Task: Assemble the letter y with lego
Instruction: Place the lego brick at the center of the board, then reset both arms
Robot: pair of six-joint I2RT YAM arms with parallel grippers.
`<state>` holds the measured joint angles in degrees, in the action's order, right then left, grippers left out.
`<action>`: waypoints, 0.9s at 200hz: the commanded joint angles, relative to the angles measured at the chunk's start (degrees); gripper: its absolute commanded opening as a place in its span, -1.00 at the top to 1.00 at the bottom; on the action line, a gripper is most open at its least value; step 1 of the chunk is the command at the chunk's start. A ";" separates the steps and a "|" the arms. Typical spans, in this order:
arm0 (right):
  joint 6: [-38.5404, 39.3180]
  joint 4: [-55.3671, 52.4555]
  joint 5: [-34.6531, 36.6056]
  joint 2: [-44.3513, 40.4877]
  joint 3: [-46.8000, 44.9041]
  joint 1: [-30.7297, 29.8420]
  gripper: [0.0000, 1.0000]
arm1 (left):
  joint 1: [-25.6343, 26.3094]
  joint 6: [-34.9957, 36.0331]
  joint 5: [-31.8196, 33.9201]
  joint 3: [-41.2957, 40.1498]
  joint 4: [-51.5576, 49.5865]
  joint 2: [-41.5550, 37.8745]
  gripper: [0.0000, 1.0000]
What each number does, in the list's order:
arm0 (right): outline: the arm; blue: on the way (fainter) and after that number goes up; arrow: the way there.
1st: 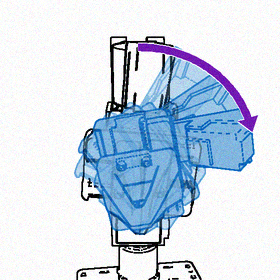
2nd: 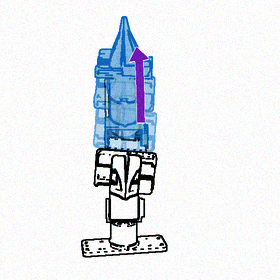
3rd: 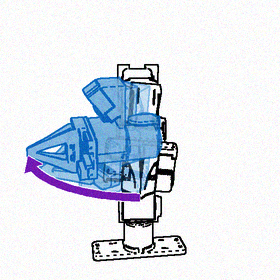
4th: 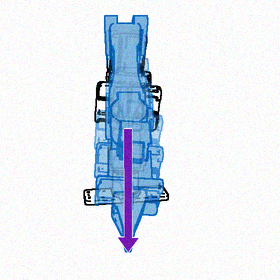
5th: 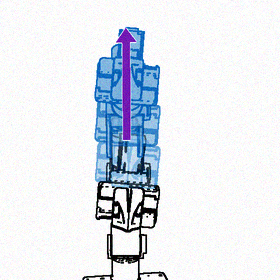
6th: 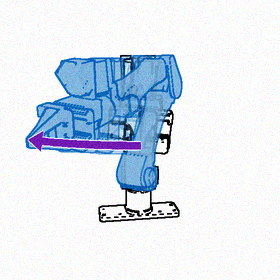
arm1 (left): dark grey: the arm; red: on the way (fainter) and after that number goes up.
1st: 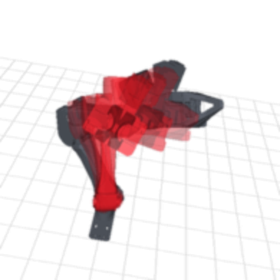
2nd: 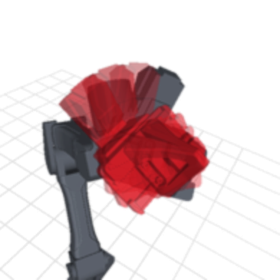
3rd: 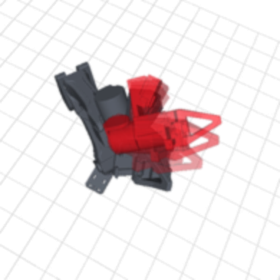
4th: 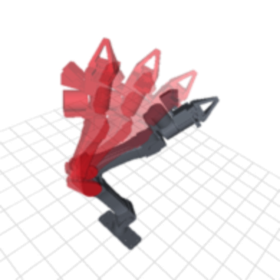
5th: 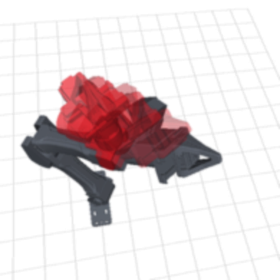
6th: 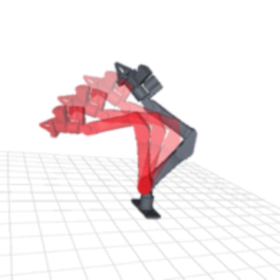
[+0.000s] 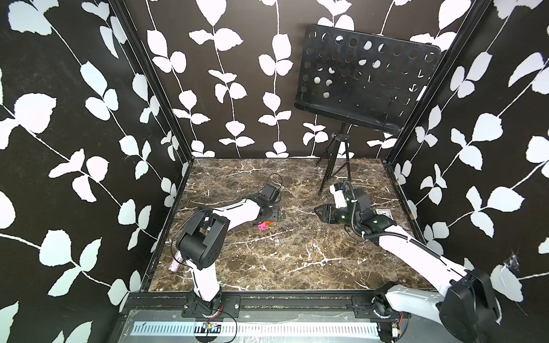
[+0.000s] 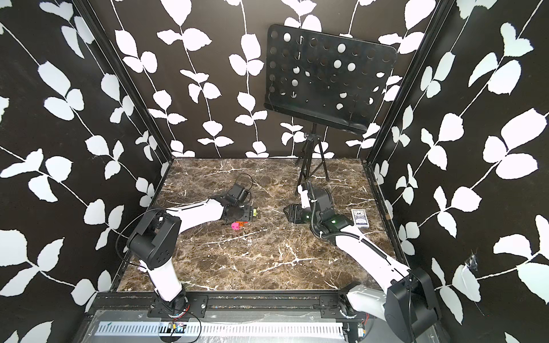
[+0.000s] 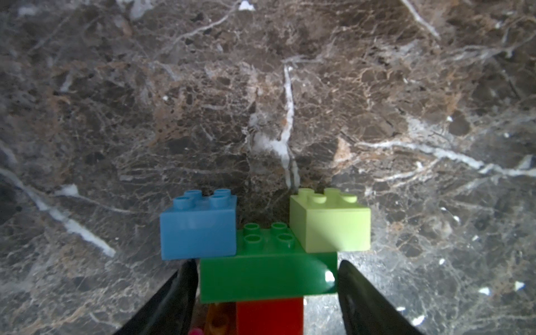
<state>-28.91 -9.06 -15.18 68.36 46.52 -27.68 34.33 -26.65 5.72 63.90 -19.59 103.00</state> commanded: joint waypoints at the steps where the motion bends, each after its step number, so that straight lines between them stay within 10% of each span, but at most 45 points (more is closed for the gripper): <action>1: 1.76 2.63 1.32 0.53 0.16 1.84 -0.37 | 0.00 2.47 2.16 0.06 -1.30 -4.37 -0.65; 17: 2.46 3.11 2.08 0.75 -0.24 4.19 -0.51 | -0.75 4.13 2.13 0.39 -1.59 -6.21 -0.96; 29: 3.43 4.02 2.48 0.73 -0.91 6.42 -0.98 | -1.44 5.86 2.14 0.26 -1.37 -7.79 -0.98; 97: 15.18 9.64 14.53 -1.84 -9.03 23.75 -0.98 | -17.43 22.77 2.55 -9.74 10.37 -20.96 -0.98; 180: 27.97 35.81 19.94 8.18 -20.13 29.00 -0.98 | -30.28 35.07 -1.97 -35.91 54.98 -20.85 -0.98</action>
<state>-5.65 11.73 4.08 70.65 28.01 0.86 4.38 3.55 7.18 31.70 13.19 82.63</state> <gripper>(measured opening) 0.990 0.991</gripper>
